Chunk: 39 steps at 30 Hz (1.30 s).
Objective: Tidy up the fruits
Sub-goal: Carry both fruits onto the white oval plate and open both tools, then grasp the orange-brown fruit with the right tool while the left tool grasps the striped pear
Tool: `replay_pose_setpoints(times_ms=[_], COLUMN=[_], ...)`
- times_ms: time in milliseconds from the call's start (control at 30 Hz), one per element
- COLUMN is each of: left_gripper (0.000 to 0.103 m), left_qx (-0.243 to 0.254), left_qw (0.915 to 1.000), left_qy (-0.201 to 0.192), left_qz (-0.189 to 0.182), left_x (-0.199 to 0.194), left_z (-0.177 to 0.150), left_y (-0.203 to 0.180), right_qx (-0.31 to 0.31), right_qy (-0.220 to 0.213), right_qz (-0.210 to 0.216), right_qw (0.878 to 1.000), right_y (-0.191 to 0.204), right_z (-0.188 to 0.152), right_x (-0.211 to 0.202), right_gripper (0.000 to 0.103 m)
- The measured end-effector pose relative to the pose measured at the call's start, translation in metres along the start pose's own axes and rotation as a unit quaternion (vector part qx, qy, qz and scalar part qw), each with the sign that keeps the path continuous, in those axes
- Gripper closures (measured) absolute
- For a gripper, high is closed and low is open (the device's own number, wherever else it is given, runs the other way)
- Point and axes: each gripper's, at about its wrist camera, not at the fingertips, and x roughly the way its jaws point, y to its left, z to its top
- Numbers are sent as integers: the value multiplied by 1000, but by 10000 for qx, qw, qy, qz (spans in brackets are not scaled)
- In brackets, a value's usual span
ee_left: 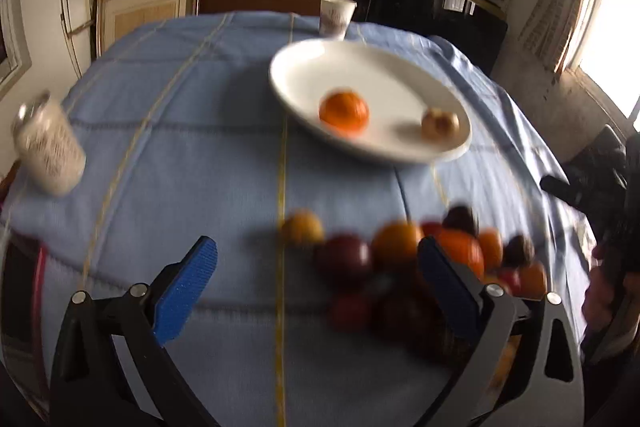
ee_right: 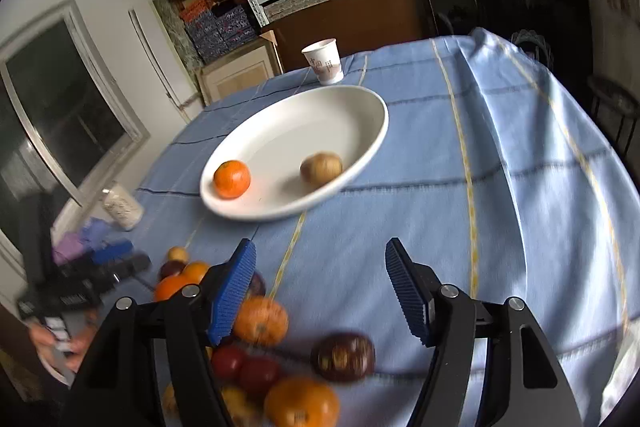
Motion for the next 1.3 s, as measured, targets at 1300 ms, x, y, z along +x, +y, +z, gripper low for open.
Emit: replay_pose_setpoints(times_ms=[1300], left_gripper=[5], left_qx=[1231], left_qw=[9904], left_qy=[-78], left_qz=[-618], left_x=[-37], left_z=[-69], left_y=[-45], right_qx=[273], right_qy=[649], right_qz=[271], right_qw=[9971], right_y=[-2], right_z=[-73], right_x=[-7], right_gripper=[58])
